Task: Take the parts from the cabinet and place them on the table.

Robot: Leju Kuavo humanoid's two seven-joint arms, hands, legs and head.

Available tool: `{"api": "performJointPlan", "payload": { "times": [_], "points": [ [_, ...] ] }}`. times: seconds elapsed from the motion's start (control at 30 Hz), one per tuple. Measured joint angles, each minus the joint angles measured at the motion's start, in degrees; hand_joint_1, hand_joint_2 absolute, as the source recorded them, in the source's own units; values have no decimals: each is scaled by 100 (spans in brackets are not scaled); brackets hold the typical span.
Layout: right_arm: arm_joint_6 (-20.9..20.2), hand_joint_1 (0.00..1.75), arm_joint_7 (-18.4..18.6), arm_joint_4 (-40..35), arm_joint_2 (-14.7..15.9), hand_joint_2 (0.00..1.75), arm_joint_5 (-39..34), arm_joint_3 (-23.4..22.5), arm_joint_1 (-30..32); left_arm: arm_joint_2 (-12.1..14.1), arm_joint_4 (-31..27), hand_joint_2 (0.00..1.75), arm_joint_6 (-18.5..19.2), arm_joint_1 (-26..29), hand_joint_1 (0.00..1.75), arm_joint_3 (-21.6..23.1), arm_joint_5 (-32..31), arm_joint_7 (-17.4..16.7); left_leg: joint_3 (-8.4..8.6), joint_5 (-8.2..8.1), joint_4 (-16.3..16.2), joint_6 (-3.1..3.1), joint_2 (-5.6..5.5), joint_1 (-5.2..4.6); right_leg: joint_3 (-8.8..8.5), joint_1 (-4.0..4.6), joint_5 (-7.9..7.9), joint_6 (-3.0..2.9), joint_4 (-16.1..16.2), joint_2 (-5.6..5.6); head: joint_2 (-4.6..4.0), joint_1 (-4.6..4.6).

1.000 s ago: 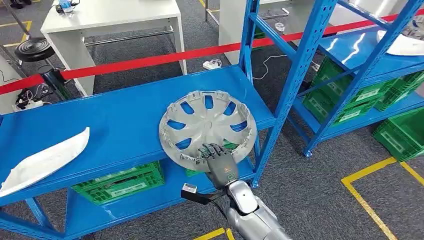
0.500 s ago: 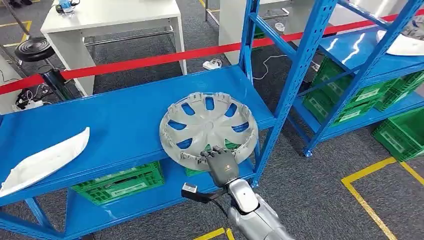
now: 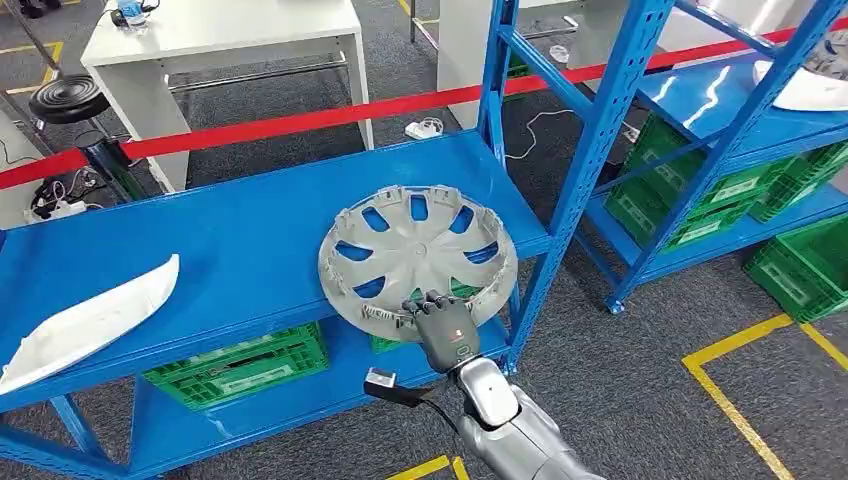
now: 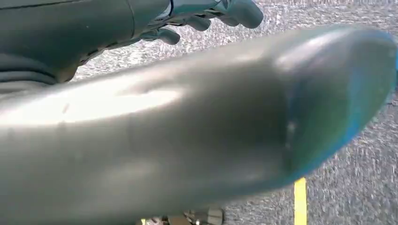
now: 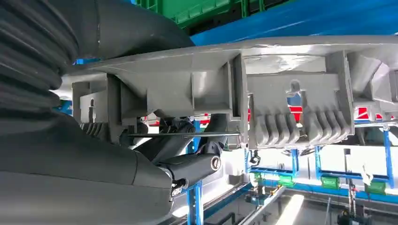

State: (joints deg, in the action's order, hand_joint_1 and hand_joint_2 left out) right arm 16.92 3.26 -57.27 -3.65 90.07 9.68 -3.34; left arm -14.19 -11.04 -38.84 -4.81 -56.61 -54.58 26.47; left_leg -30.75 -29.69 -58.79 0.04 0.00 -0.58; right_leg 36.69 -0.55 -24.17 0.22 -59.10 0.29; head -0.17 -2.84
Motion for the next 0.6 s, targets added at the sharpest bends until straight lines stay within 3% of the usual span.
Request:
{"api": "performJointPlan", "payload": {
  "times": [0.13, 0.4, 0.5, 0.6],
  "points": [
    [118, 175, -37, -2, 72, 175, -22, 92, -1, 2, -9, 0, -20, -13, 0, -46, 13, 118, 0, 0, 0, 0, 0, 0, 0, 0, 0, 0, 0, 0, 2, 0],
    [780, 175, -319, -299, 87, 175, -59, 87, 6, 2, -4, 0, -11, -9, 0, -46, -253, -310, -3, 0, 0, 0, 1, 0, 3, 0, 0, 0, 0, 1, 0, 0],
    [1032, 175, 77, -503, 232, 175, -11, 188, -15, 0, 2, 0, 74, -4, 0, -46, -324, -472, -7, 0, 0, 0, -4, 0, 2, -1, 0, 0, 0, -1, 0, 0],
    [1288, 175, 967, -682, 663, 175, -7, 665, -200, -4, 4, 0, 125, 1, 0, -46, -343, -560, -9, 1, -1, 1, -2, -3, 2, -5, 2, 3, 0, -1, 0, 0]
  ]
}}
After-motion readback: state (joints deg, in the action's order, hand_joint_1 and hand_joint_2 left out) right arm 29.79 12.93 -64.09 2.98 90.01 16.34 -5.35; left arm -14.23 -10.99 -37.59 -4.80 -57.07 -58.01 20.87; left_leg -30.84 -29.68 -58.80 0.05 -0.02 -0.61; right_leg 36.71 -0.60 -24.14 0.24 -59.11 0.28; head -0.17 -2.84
